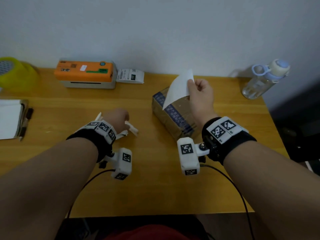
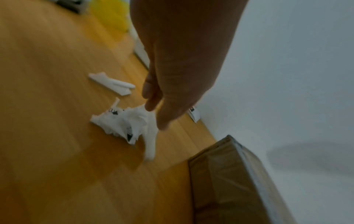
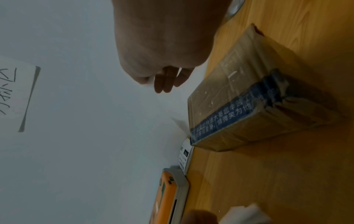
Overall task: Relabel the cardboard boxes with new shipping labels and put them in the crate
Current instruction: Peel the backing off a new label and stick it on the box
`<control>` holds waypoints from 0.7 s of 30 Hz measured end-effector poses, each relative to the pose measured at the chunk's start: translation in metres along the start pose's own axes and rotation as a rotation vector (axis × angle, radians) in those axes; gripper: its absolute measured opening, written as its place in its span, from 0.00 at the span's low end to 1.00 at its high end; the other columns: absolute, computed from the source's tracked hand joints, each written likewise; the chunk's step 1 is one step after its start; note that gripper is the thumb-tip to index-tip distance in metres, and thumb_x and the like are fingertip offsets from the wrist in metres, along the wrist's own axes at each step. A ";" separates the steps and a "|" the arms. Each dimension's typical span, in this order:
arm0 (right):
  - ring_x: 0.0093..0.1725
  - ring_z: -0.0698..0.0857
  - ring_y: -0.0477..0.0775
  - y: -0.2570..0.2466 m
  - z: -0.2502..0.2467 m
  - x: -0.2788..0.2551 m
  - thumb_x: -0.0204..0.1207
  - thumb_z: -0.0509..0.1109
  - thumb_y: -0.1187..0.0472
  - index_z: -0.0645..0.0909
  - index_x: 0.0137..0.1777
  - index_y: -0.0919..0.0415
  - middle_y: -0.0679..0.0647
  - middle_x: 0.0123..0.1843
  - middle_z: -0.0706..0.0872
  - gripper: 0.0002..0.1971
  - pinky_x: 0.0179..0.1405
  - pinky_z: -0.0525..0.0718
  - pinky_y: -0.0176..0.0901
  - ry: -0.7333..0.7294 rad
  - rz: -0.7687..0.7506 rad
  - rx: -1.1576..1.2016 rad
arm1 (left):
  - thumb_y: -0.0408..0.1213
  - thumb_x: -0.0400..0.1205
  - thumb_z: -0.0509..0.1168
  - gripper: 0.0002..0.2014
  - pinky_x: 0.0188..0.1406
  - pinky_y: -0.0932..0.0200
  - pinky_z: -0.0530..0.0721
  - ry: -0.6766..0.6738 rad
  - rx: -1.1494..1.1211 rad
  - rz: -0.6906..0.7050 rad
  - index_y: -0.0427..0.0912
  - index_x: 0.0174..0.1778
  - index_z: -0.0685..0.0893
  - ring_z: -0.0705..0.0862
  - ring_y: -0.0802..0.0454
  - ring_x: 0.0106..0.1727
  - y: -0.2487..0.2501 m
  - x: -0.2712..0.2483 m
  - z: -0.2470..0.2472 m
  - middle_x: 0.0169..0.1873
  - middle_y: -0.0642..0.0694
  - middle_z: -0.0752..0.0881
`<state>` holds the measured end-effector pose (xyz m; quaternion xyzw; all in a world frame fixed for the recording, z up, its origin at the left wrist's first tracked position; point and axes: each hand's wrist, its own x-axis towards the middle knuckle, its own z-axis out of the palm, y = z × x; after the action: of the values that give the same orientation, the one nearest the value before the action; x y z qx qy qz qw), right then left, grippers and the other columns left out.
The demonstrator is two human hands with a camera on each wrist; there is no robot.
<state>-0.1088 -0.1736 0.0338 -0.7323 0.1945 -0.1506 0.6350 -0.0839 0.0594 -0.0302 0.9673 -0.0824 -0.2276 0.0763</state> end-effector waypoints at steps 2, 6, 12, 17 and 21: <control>0.38 0.73 0.43 -0.001 0.001 -0.001 0.81 0.64 0.62 0.72 0.49 0.54 0.47 0.40 0.73 0.03 0.39 0.77 0.34 0.008 -0.010 -0.026 | 0.47 0.81 0.66 0.18 0.49 0.55 0.79 0.144 -0.200 0.055 0.40 0.61 0.78 0.81 0.47 0.53 0.011 -0.002 -0.006 0.55 0.44 0.82; 0.61 0.72 0.46 -0.009 0.005 -0.001 0.78 0.65 0.58 0.67 0.63 0.47 0.47 0.62 0.73 0.16 0.72 0.69 0.54 0.030 -0.125 -0.216 | 0.55 0.76 0.67 0.24 0.47 0.60 0.77 0.425 -0.381 0.288 0.40 0.58 0.77 0.78 0.54 0.48 0.049 -0.009 -0.039 0.52 0.47 0.77; 0.71 0.68 0.50 -0.027 0.008 -0.001 0.78 0.64 0.57 0.67 0.71 0.52 0.50 0.71 0.69 0.22 0.75 0.63 0.58 0.068 -0.170 -0.278 | 0.65 0.69 0.64 0.31 0.61 0.49 0.66 0.667 -0.073 0.509 0.44 0.57 0.76 0.72 0.46 0.60 0.103 -0.017 -0.066 0.60 0.44 0.74; 0.72 0.67 0.49 -0.029 -0.004 0.006 0.78 0.63 0.58 0.68 0.70 0.51 0.49 0.71 0.69 0.20 0.76 0.61 0.57 0.063 -0.174 -0.269 | 0.47 0.73 0.68 0.14 0.60 0.48 0.61 0.830 0.108 0.519 0.44 0.49 0.81 0.73 0.41 0.63 0.122 -0.011 -0.067 0.60 0.43 0.77; 0.71 0.67 0.48 -0.021 -0.016 0.018 0.78 0.63 0.58 0.69 0.68 0.49 0.48 0.71 0.68 0.19 0.75 0.63 0.58 0.010 -0.119 -0.277 | 0.42 0.73 0.68 0.08 0.59 0.49 0.55 0.816 0.140 0.517 0.45 0.45 0.84 0.74 0.41 0.64 0.131 -0.005 -0.070 0.57 0.46 0.80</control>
<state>-0.0985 -0.1935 0.0563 -0.8225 0.1728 -0.1633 0.5167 -0.0727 -0.0599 0.0583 0.9283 -0.2983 0.2027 0.0910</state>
